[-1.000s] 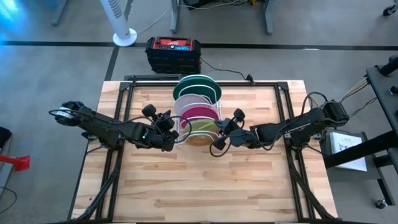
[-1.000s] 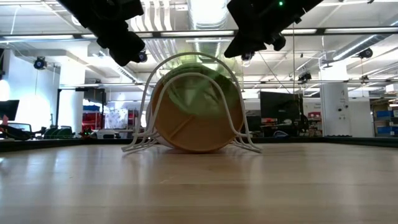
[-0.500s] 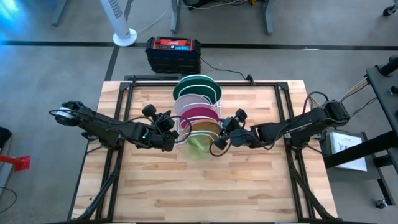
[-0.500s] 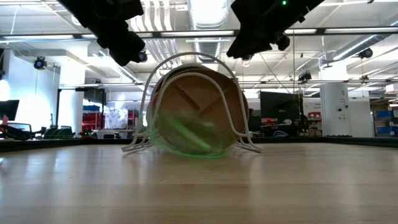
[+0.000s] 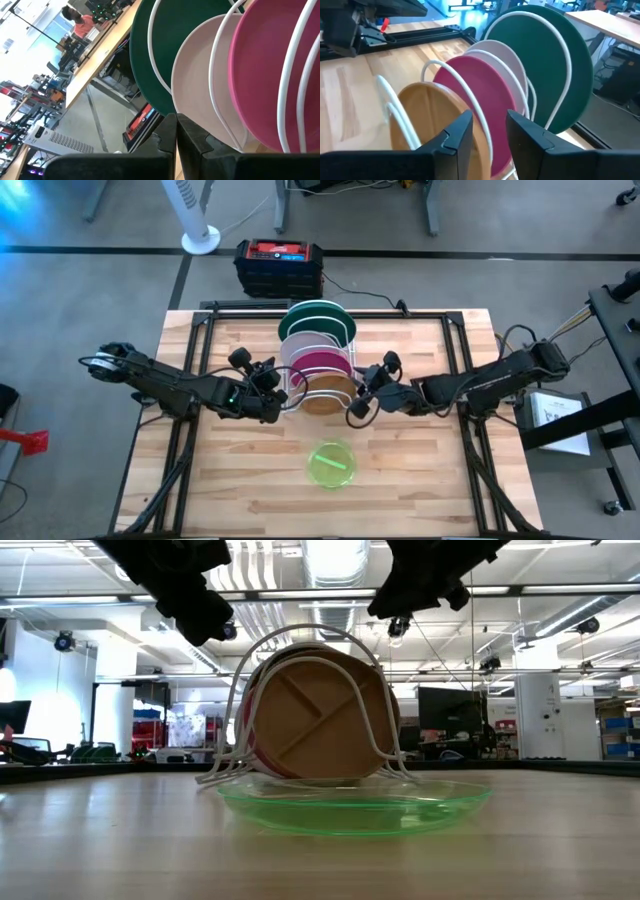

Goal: Sort dishes
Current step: Put the light green plate in the dish rack

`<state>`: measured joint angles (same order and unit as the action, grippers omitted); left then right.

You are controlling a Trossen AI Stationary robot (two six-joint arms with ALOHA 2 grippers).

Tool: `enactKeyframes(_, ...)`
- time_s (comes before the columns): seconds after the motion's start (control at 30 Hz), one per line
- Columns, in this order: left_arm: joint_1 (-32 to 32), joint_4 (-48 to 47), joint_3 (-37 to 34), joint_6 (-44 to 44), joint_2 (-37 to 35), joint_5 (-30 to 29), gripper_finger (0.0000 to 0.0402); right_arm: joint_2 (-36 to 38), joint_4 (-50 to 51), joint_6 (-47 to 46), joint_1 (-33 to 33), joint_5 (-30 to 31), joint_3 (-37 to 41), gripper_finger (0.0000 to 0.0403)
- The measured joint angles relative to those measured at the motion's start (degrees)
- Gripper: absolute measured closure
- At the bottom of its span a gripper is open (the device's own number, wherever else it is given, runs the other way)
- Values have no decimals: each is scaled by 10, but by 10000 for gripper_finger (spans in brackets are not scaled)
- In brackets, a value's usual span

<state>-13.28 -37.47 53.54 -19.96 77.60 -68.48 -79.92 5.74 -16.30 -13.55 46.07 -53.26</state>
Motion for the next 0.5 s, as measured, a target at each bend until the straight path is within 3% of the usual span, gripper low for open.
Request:
enactKeyframes(0.1, 0, 0, 0, 1, 0, 0, 401, 3, 8, -40, -10, -46, 0, 297)
enactKeyframes(0.27, 0, 0, 0, 4, 0, 2, 401, 8, 73, -202, -13, -193, 2, 284)
enactKeyframes(0.37, 0, 4, 0, 8, 0, 2, 401, -11, 120, -295, -18, -245, 5, 271)
enactKeyframes(0.5, 0, 10, 0, 12, 0, 2, 401, -29, 158, -352, -14, -298, 6, 250)
